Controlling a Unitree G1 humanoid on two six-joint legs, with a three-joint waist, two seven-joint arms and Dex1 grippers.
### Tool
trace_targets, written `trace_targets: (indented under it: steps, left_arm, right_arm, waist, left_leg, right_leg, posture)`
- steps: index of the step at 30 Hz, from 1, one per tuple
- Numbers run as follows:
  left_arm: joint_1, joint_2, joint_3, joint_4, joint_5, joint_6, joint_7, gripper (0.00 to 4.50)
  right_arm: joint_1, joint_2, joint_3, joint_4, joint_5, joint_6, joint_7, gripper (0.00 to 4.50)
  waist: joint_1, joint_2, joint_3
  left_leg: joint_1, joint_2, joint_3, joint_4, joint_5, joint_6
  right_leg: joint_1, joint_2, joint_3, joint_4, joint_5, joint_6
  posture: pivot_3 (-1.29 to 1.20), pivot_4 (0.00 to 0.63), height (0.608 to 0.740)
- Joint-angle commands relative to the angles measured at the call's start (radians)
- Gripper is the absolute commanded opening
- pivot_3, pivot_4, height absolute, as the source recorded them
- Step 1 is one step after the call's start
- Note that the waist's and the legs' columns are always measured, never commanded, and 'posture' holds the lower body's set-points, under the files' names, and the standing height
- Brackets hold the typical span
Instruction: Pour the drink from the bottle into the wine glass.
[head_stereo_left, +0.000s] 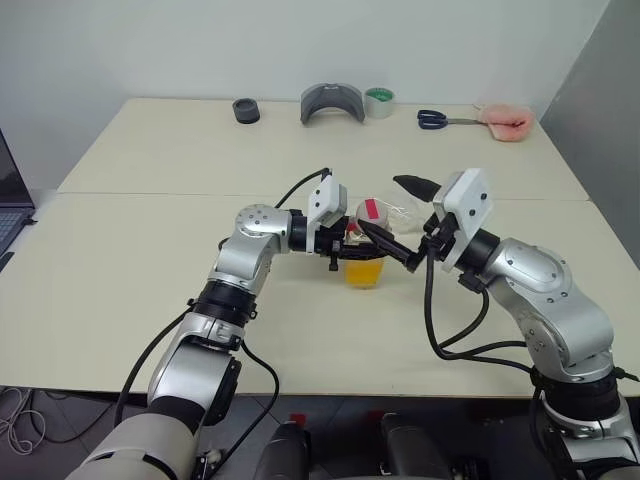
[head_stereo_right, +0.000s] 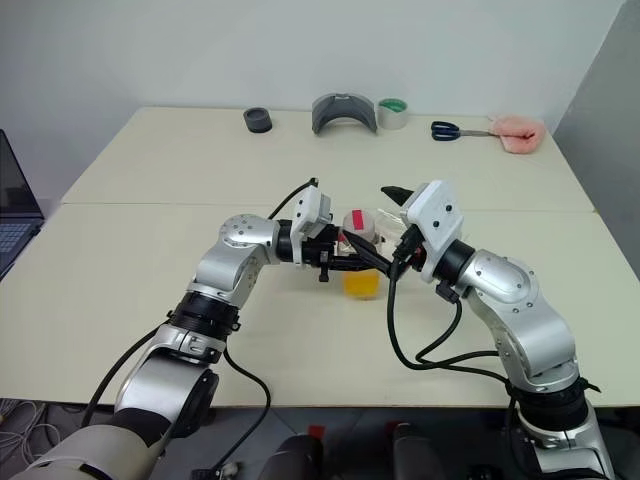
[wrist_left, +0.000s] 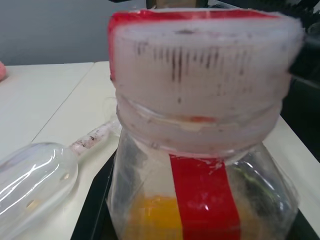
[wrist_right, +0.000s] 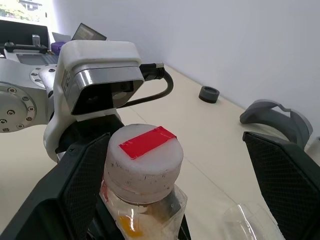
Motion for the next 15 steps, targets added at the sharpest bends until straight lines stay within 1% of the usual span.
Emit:
trace_targets:
  steps: [1, 12, 15]
  left_arm:
    - [-0.002, 0.010, 0.022, -0.049, -0.023, -0.006, -0.010, 1.71]
    - [-0.006, 0.009, 0.023, -0.053, -0.024, -0.001, -0.008, 1.71]
    - [-0.008, 0.009, 0.024, -0.050, -0.022, -0.001, -0.008, 1.71]
  right_arm:
    - [0.002, -0.023, -0.087, -0.023, -0.001, 0.000, -0.029, 4.50]
    - [0.024, -0.069, -0.116, -0.060, 0.062, 0.024, -0.005, 4.50]
    - [0.026, -0.087, -0.136, -0.083, 0.105, 0.045, 0.014, 4.50]
  waist:
    - [0.000, 0.000, 0.000]
    - [0.000, 0.000, 0.000]
    - [0.002, 0.000, 0.000]
  left_leg:
    - [0.000, 0.000, 0.000, 0.000, 0.000, 0.000]
    - [0.000, 0.000, 0.000, 0.000, 0.000, 0.000]
    - [0.000, 0.000, 0.000, 0.000, 0.000, 0.000]
  right_leg:
    - [0.000, 0.000, 0.000, 0.000, 0.000, 0.000]
    - [0.000, 0.000, 0.000, 0.000, 0.000, 0.000]
    - [0.000, 0.000, 0.000, 0.000, 0.000, 0.000]
  posture:
    - [0.00, 0.150, 0.740]
    - [0.00, 0.150, 0.740]
    - [0.00, 0.150, 0.740]
